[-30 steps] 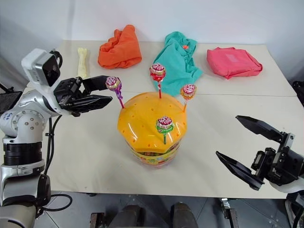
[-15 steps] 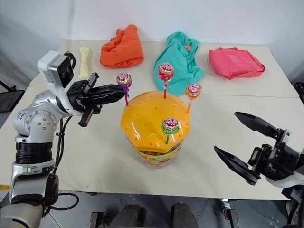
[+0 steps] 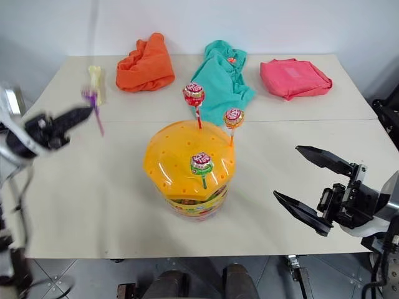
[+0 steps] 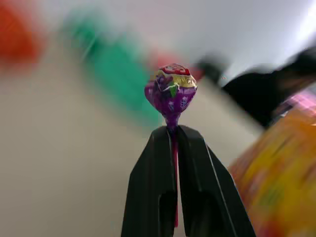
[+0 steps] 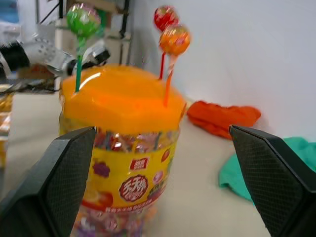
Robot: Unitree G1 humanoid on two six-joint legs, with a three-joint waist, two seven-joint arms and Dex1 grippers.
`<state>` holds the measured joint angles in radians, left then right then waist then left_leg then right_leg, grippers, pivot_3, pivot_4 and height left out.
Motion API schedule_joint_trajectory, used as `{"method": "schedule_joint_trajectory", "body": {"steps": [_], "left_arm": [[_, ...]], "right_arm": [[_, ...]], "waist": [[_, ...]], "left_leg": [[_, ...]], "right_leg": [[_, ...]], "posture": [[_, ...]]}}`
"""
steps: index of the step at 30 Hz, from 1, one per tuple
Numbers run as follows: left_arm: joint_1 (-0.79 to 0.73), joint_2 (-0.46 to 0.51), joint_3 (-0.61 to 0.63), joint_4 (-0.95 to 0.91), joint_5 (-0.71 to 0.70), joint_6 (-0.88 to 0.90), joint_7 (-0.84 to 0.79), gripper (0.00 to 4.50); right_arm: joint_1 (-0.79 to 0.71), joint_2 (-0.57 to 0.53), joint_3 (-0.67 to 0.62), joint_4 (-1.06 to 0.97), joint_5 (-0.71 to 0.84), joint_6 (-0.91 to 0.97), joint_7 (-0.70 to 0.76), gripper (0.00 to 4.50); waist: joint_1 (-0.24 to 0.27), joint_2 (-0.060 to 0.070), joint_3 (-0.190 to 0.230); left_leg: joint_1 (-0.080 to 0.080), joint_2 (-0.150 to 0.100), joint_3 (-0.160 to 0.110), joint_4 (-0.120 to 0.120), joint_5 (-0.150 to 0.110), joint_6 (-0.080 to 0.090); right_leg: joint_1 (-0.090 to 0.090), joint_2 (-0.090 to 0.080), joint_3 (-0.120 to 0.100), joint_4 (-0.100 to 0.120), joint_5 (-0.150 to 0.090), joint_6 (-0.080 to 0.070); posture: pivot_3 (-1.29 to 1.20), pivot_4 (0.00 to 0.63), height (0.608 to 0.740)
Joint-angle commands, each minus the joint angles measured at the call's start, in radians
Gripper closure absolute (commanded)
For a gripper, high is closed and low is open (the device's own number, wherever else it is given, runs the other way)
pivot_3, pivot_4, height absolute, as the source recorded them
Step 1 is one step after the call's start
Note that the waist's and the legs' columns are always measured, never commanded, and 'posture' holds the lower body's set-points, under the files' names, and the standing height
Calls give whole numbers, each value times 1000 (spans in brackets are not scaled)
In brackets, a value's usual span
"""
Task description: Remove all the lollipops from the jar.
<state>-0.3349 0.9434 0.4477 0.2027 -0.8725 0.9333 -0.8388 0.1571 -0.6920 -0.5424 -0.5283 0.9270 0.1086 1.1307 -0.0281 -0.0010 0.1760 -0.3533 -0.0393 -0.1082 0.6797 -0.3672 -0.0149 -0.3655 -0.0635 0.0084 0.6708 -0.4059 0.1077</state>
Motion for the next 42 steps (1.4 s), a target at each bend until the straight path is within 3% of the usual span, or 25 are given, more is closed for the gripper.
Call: {"method": "schedule_joint_trajectory", "body": {"steps": [1,5,12,13,16,19,21,22,24,28,32,38,42], "left_arm": [[177,68,90,-52,67,58,44,4474],[354,50,108,-132,110,58,68,4474],[427,-11,81,-153,143,22,48,4474],[439,-8,83,-148,153,9,38,3962],[454,-6,136,-88,184,-84,8,3135],[471,-4,196,-34,220,-296,-104,2266],[464,-2,253,-61,140,-285,-188,1680],[444,8,314,-100,3,-189,-262,1680],[406,15,340,-169,-22,-217,-284,1680],[301,-56,273,-360,-37,-355,-309,1680],[183,-133,208,-471,-141,-349,-286,1680],[126,-144,156,-511,-220,-313,-285,1680],[87,-136,134,-515,-263,-294,-285,1641]], "right_arm": [[-5,-38,3,25,-11,3,63,0],[-42,-72,38,60,-30,36,62,0],[-110,-109,76,90,-65,104,24,0],[-121,-108,75,93,-58,111,18,0],[-146,-111,62,90,-26,142,3,0],[-182,-114,58,68,30,197,-28,0],[-219,-117,65,64,65,229,-49,0],[-248,-121,76,59,90,251,-62,0],[-297,-135,99,53,101,291,-89,0],[-415,-142,157,56,130,362,-142,0],[-500,-138,208,59,143,421,-182,0],[-556,-114,248,57,155,453,-184,0],[-573,-100,256,45,172,467,-187,1305]], "waist": [[9,-1,0],[31,-1,0],[54,0,0],[52,0,0],[49,1,0],[37,1,0],[31,1,0],[30,1,1],[29,0,1],[31,1,1],[27,1,1],[15,1,1],[19,1,1]], "left_leg": [[-1,-1,-1,0,0,0],[-1,-1,-3,0,0,0],[-1,-2,-4,1,0,0],[-1,-2,-4,0,0,0],[-1,-2,-4,-1,0,0],[0,-1,-4,-1,0,0],[-1,-1,-4,-1,0,-1],[-1,-1,-4,-1,0,-1],[-2,-1,-4,-1,0,0],[-2,-2,-6,0,0,0],[-2,-2,-5,-1,0,0],[-2,-2,-5,-1,0,0],[-2,-2,-5,0,0,0]], "right_leg": [[0,-2,0,-2,0,0],[4,-2,-1,-9,0,0],[6,-4,-2,-10,0,0],[6,-4,-2,-10,0,0],[5,-4,-3,-10,0,0],[5,-3,-3,-10,0,0],[5,-3,-4,-10,0,0],[5,-3,-4,-11,0,0],[5,-4,-4,-11,0,0],[6,-5,-5,-12,0,0],[5,-5,-6,-12,0,0],[4,-3,-6,-11,1,0],[5,-3,-6,-11,1,0]], "posture": [[0,150,740],[0,150,740],[0,150,740],[0,150,740],[0,150,740],[0,150,740],[0,150,740],[0,150,740],[0,150,740],[0,150,740],[0,150,740],[0,150,740],[0,150,740]]}}
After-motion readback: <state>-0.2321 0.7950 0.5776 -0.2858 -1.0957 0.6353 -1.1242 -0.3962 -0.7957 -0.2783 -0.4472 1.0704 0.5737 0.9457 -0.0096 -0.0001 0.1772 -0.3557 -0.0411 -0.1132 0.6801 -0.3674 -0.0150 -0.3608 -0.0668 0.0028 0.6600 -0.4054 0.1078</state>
